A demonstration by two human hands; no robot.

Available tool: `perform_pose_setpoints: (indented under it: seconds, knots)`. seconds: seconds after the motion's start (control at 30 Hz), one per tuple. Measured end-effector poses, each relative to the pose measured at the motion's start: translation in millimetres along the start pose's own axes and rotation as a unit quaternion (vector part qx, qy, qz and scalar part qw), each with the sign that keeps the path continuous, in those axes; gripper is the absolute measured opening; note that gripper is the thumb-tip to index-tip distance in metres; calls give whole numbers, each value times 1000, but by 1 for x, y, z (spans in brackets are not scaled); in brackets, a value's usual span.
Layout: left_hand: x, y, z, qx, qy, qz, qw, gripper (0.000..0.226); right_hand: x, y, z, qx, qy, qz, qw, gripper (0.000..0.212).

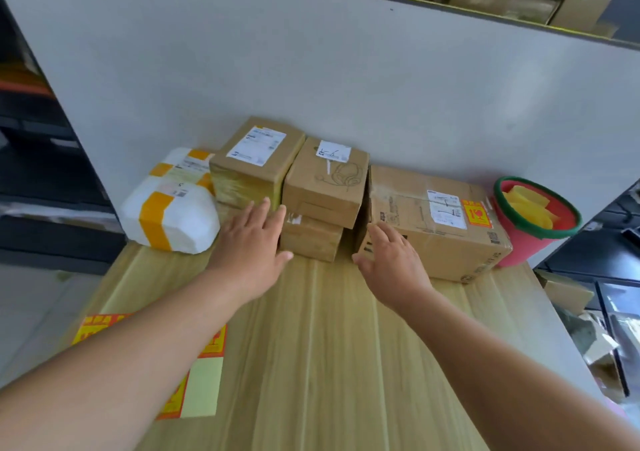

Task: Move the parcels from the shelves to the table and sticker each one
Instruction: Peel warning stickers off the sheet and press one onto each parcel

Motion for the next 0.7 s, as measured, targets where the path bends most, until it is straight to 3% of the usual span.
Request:
perform_pose_setpoints:
  seconds: [0.23,0.4,0.53,0.7]
  knots:
    - [-69,-61,-17,68,56,-62,994,83,-83,-50,1,24,-62,-2,998,61]
    - [-116,-103,-14,53,118,-101,986,90,-138,-90,15,8,-93,-4,996,62]
    - [-134,-121,-14,1,221,-140,965,96,-161,-117,27,-9,-112,44,993,59]
    - [-142,-123,-5,-28,306,-147,940,61,-170,-128,34,-22,-171,98,980,35]
Point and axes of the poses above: each hand's wrist, its own y-axis away from the middle knuckle, its own z-axis out of the palm, x = y × z, the point moved 1 cm from there along -y, towards the middle knuckle, and after that the axes turned 2 degrees about z, right-handed, at the moved point
